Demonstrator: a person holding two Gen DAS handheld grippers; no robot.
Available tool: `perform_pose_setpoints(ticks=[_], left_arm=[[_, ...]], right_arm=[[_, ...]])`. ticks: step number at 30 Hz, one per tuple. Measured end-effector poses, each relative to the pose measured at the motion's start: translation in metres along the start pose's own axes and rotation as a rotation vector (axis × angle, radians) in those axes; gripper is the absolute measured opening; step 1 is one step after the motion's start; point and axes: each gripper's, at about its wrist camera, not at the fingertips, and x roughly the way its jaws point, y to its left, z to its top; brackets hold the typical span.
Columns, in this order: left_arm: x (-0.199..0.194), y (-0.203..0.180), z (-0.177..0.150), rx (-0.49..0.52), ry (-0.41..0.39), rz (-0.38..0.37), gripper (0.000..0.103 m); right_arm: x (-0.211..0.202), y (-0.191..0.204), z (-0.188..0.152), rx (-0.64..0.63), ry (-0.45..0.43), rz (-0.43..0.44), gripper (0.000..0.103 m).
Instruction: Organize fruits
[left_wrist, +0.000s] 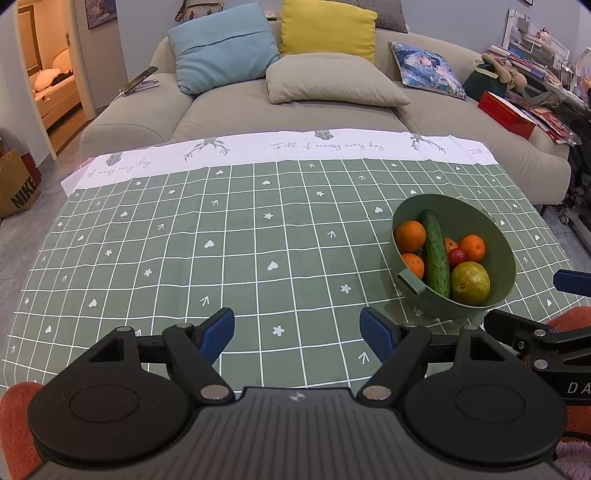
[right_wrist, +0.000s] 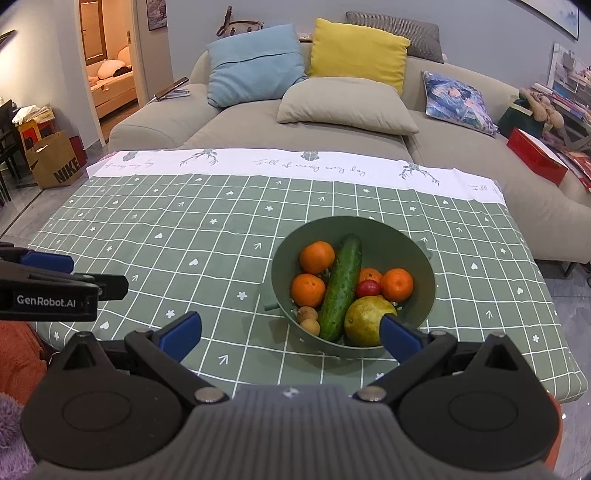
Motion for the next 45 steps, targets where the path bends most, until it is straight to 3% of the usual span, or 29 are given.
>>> perform_pose_setpoints(ticks=[45], left_arm=[[-0.0005,0.0030,0.0010,0.001,0.004,0.008,0.090]], right_arm=[[0.0016,0.0005,0.0002,-0.014,0.002,0.008,0.098]])
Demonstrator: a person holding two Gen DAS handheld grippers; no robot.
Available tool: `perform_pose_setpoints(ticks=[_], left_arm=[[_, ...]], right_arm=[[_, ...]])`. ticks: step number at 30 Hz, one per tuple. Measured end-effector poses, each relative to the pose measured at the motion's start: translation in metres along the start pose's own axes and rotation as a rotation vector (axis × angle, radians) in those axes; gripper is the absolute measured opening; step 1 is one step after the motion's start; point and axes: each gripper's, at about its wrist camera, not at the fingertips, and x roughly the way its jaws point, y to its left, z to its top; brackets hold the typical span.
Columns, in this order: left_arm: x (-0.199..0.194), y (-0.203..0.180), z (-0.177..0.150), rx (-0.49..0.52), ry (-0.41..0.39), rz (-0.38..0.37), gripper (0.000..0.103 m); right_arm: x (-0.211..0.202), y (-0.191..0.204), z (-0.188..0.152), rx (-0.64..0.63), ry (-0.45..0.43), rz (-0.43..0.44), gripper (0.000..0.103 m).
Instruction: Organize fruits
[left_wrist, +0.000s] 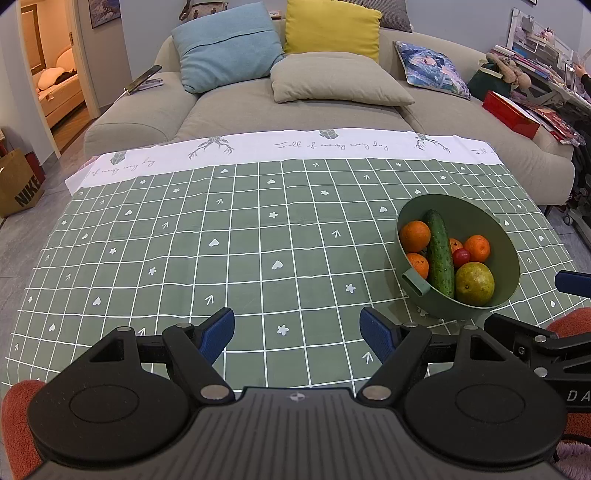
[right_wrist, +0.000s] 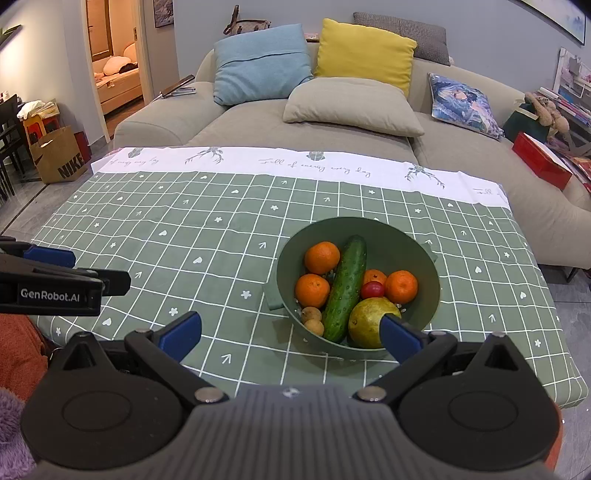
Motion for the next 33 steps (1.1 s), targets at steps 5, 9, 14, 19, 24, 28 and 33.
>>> perform_pose_setpoints(ticks=[5,9,14,19,24,28,33], left_arm=[[0.0003,-0.0007,0.0000,0.000,0.000,0.000,0.090],[0.0004,-0.0002,0.0007,0.002,-0.001,0.000,0.090],[-0.0002,0.0017,-0.0001,-0.001,-0.001,0.000,0.090],[-0.0019,0.0024,-0.0001,-0.010,-0.003,0.004,0.090],[-0.0036,-0.0002,0.0003,-0.009,-0.009,0.012,0.090],[-0.0038,-0.0004,0.0003,-0.009,-0.011,0.012,0.090],[-0.0054,0.0001,0.0001,-0.014,-0.019,0.003,0.090]], right_arm=[[0.0000,0.0002,0.0000,0.000,0.001,0.000,0.098],[0.0005,0.0001,0.0000,-0.001,0.001,0.001,0.098],[0.0009,0.0007,-0.0007,-0.002,0.003,0.003,0.098],[0.0008,0.0009,-0.0008,-0.003,0.003,0.004,0.098],[0.0009,0.0012,-0.0008,-0.003,0.003,0.003,0.098],[0.0008,0.0011,-0.0006,-0.003,0.003,0.003,0.098],[0.0008,0.0012,-0.0005,-0.002,0.004,0.003,0.098]])
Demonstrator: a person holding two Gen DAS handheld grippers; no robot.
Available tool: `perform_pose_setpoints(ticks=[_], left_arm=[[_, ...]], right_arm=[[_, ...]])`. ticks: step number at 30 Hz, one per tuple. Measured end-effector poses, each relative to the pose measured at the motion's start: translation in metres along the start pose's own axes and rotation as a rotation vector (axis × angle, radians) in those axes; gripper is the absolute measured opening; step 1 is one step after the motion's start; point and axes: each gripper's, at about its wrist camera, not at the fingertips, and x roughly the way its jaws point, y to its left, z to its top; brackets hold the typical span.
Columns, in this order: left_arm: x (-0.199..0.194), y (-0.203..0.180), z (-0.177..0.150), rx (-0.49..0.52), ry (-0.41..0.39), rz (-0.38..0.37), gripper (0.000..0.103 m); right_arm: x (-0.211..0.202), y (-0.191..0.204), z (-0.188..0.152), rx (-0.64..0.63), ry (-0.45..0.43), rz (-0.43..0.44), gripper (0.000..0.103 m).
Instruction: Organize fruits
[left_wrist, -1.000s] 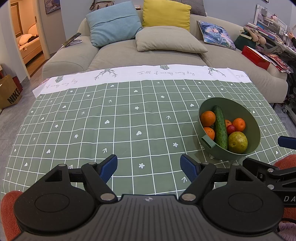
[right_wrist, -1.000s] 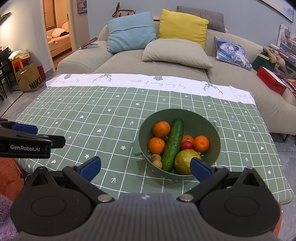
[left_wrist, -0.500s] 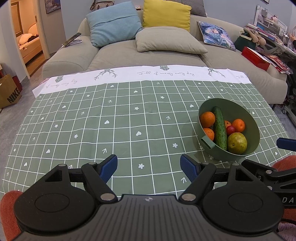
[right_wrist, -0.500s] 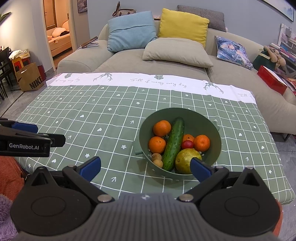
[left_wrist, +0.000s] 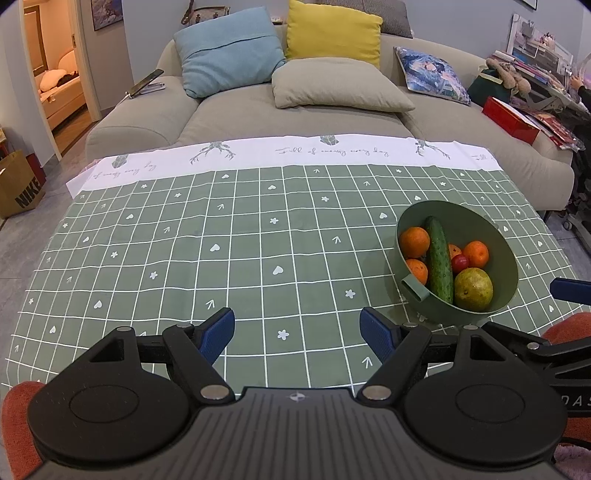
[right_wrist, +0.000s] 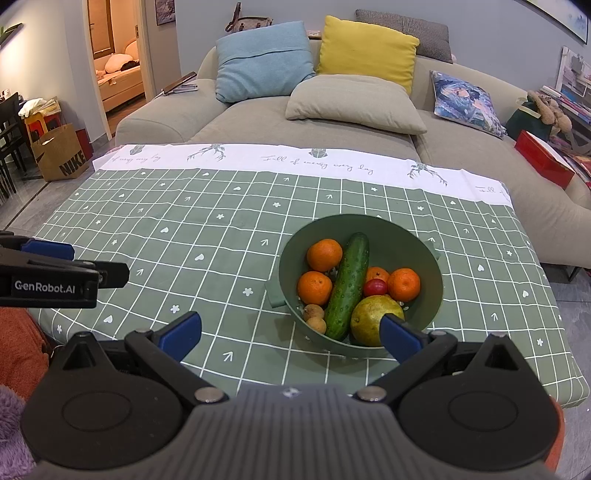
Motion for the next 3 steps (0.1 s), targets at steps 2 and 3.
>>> perform_pose_setpoints(ticks=[2,3], left_arm=[[-0.0002,0.0002,-0.0002,-0.004,0.000,0.002,0.090],[-0.0003,0.0006,-0.0004,-0.006,0.002,0.002,0.090]], right_arm=[[0.0008,0.0002,-0.0007,0.000,0.002,0.002,0.098],[0.0015,-0.0004,-0.0011,-0.001,0.004,0.004,0.098]])
